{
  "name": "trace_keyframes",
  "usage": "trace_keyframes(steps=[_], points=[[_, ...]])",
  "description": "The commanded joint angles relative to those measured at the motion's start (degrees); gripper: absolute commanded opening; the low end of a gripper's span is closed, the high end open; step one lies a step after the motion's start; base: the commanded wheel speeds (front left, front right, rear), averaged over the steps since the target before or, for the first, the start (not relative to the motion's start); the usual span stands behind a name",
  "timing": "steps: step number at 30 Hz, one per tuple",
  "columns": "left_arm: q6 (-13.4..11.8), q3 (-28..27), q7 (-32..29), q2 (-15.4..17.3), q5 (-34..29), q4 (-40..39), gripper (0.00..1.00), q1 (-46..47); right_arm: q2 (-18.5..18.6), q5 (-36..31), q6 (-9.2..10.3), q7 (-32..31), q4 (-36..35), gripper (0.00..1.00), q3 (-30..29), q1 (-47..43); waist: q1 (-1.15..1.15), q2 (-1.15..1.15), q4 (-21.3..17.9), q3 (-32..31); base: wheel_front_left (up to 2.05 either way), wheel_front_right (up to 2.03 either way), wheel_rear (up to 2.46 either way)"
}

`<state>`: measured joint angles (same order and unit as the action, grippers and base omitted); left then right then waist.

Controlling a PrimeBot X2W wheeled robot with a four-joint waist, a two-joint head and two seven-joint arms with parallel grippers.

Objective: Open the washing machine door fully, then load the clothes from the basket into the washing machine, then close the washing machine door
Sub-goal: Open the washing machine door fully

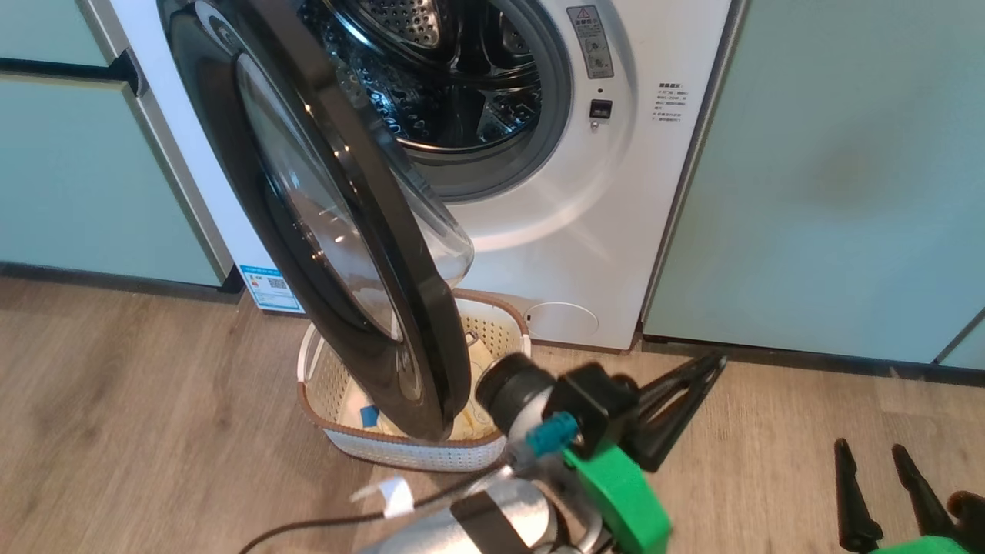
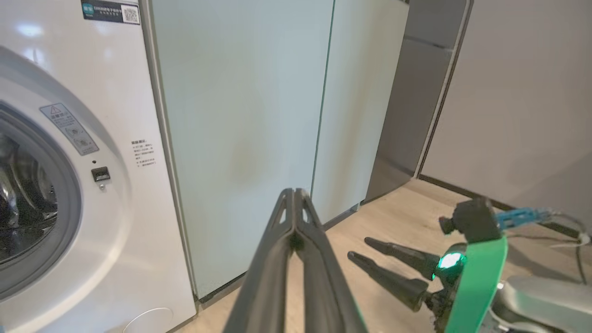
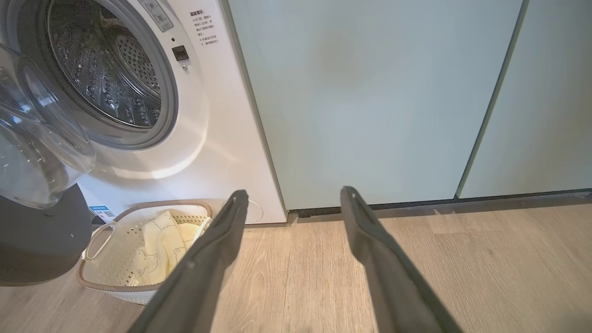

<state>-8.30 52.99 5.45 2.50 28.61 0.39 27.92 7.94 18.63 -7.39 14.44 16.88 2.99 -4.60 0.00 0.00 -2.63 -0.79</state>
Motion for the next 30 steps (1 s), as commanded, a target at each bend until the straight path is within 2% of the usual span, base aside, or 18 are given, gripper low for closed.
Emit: trace_keyframes(steps=[1, 8, 15, 22, 30], points=[[-0.5, -1.1, 1.2, 0.4, -0.8, -0.1, 0.00, 1.2, 0.8, 0.0, -0.10, 0.6, -1.7, 1.00, 1.0, 1.6, 0.00, 0.00, 0.0, 0.1, 0.00, 0.00, 0.00], [-1.1, 2.3, 5.2, 0.4, -2.0, 9.0, 0.00, 0.5, 0.9, 0.1, -0.10, 0.6, -1.5, 1.00, 1.2, 1.8, 0.00, 0.00, -0.1, 0.4, 0.00, 0.00, 0.00], [-2.5, 4.5, 8.6, 0.4, 0.2, 17.7, 0.00, -0.8, 0.9, 0.1, -0.10, 0.6, -1.4, 1.00, 1.6, 2.0, 0.00, 0.00, -0.4, 0.5, 0.00, 0.00, 0.00], [-4.4, 3.0, 9.5, 0.4, 2.3, 21.9, 0.00, -1.6, 1.0, 0.1, -0.10, 0.6, -1.4, 1.00, 1.4, 2.0, 0.00, 0.00, -0.2, 0.7, 0.00, 0.00, 0.00], [-5.3, -3.7, 9.5, 0.4, 1.1, 20.1, 0.00, -3.2, 1.2, 0.1, -0.10, 0.6, -1.5, 1.00, 1.5, 2.1, 0.00, 0.00, 0.4, 1.0, 0.00, 0.00, 0.00]])
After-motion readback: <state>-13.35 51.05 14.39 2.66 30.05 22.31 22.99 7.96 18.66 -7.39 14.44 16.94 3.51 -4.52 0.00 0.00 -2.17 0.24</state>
